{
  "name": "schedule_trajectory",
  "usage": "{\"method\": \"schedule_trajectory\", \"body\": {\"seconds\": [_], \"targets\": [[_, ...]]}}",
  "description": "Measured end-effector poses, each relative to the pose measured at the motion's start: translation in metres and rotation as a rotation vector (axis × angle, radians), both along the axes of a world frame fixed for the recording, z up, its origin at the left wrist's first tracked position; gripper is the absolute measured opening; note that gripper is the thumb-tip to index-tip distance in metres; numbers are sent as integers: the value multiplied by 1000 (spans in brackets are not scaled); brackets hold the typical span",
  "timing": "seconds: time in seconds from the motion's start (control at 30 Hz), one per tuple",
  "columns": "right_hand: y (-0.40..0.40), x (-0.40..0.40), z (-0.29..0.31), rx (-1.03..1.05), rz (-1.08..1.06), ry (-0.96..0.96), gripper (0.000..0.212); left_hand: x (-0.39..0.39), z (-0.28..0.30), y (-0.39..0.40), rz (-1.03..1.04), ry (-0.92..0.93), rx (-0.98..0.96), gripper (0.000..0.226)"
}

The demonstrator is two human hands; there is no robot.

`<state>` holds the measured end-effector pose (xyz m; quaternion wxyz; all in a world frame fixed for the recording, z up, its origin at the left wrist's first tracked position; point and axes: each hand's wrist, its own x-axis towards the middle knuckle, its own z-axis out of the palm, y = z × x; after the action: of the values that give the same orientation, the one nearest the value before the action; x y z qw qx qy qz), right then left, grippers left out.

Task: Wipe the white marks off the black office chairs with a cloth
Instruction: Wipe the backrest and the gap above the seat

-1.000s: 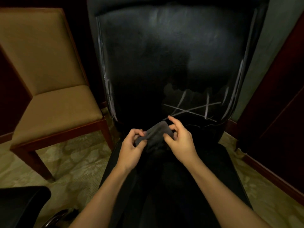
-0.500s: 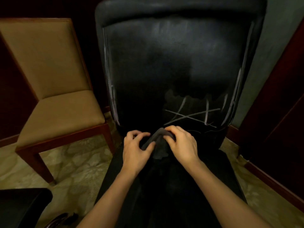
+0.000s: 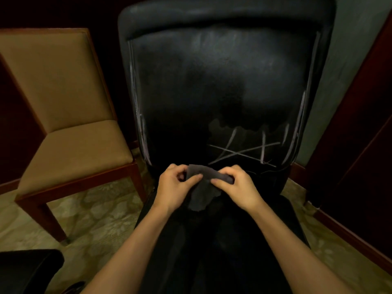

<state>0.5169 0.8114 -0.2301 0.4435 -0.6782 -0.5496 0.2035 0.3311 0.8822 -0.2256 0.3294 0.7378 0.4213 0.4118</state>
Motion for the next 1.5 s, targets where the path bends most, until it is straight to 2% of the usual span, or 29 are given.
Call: {"method": "schedule_trajectory", "body": {"seconds": [0.1,0.17,0.23,0.3,0.37,0.4,0.43,0.5,0.57,0.63,0.7,0.77,0.83,0.97,1.07,1.2,1.27,1.33,1.4,1.5], "targets": [[-3,-3,18,-22,-162,-297,18,1,4,6,-4,152,45,16],[-4,-10,23,-108,-252,-410,20,3,4,9,-31,176,-14,15],[-3,-17,19,-130,-297,-355,22,9,5,8,-78,28,-206,14],[3,-21,13,-52,-332,-160,17,16,9,6,-94,-99,-334,15],[12,-22,13,45,-344,77,9,22,15,8,-62,-133,-275,13],[16,-22,17,89,-359,129,11,24,18,10,-28,-129,-203,11],[20,-21,23,131,-385,118,17,27,23,13,3,-138,-135,8],[29,-17,42,218,-454,-22,31,36,37,19,17,-203,-50,5],[41,-10,64,314,-474,-125,34,49,54,28,24,-279,-12,4],[57,-7,81,330,-463,-155,35,63,68,42,104,-274,32,21],[69,-7,87,285,-474,-143,37,71,72,56,216,-168,45,40],[75,-11,81,248,-515,-159,33,74,68,59,321,-53,59,42],[77,-18,62,217,-557,-173,26,75,57,53,375,-2,75,30],[64,-33,12,102,-562,-62,22,65,10,35,349,52,12,20],[56,-32,4,161,-527,19,18,57,-3,31,228,-111,-15,10],[64,-26,51,447,-505,94,15,68,38,35,201,-372,57,7],[70,-25,68,481,-522,30,17,76,57,42,246,-321,96,10],[72,-23,67,422,-558,-130,17,79,60,46,308,-179,131,15],[72,-21,52,318,-562,-269,15,77,47,45,324,-75,130,16],[63,-20,28,165,-529,-307,15,68,16,38,284,38,95,14]]}}
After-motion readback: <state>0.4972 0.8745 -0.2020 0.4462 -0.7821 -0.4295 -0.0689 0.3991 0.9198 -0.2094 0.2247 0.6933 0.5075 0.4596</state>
